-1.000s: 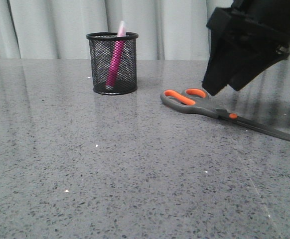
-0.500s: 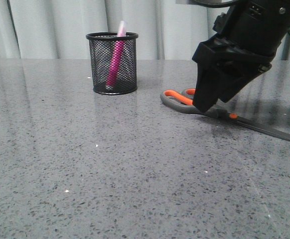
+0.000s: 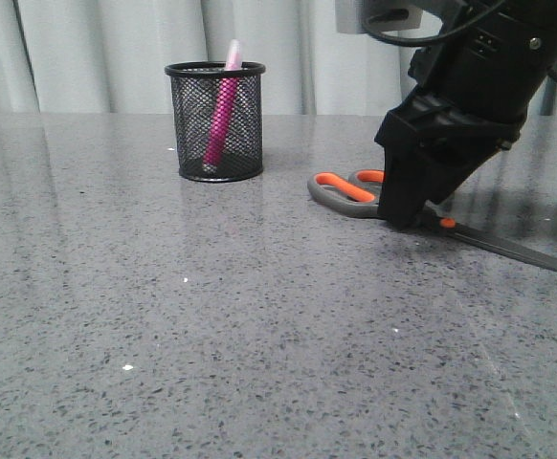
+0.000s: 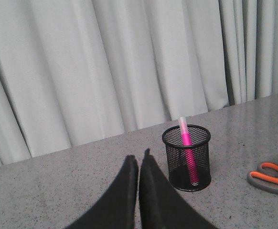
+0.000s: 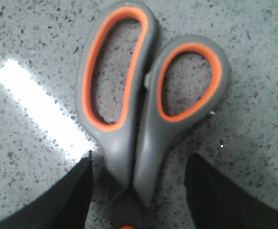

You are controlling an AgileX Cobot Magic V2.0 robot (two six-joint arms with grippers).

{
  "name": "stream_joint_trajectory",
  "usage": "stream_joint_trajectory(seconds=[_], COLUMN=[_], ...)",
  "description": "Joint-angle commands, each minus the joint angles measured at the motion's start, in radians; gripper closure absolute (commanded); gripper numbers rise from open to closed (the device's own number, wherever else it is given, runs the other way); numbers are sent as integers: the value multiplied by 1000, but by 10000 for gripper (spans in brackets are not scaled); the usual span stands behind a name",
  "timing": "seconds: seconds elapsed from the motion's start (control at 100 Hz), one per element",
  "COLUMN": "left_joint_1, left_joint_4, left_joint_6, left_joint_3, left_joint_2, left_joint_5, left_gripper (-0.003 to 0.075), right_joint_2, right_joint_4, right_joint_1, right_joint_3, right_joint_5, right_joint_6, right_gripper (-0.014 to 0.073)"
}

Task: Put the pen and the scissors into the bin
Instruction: 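Close the right gripper on the scissors handles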

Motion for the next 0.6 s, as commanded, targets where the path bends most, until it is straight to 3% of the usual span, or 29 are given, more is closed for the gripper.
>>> stream_joint_trajectory(seconds=[0.0, 0.5, 0.59], left_joint_1=[3, 3, 3], left_joint_4=[-30, -39, -39], left_joint_6=[-9, -9, -9], left_joint_3=[-23, -23, -23], left_joint_2=[10, 10, 10], left_joint_5=[-51, -51, -51], left_gripper=[742, 742, 742], right_joint_2=[-34, 7, 7], right_joint_4=[-2, -2, -2], right_joint_1=[0, 0, 0], right_joint_3=[-32, -32, -32], right_joint_5=[-47, -28, -17], right_joint_6=[-12, -12, -12], right_gripper=[211, 215, 265])
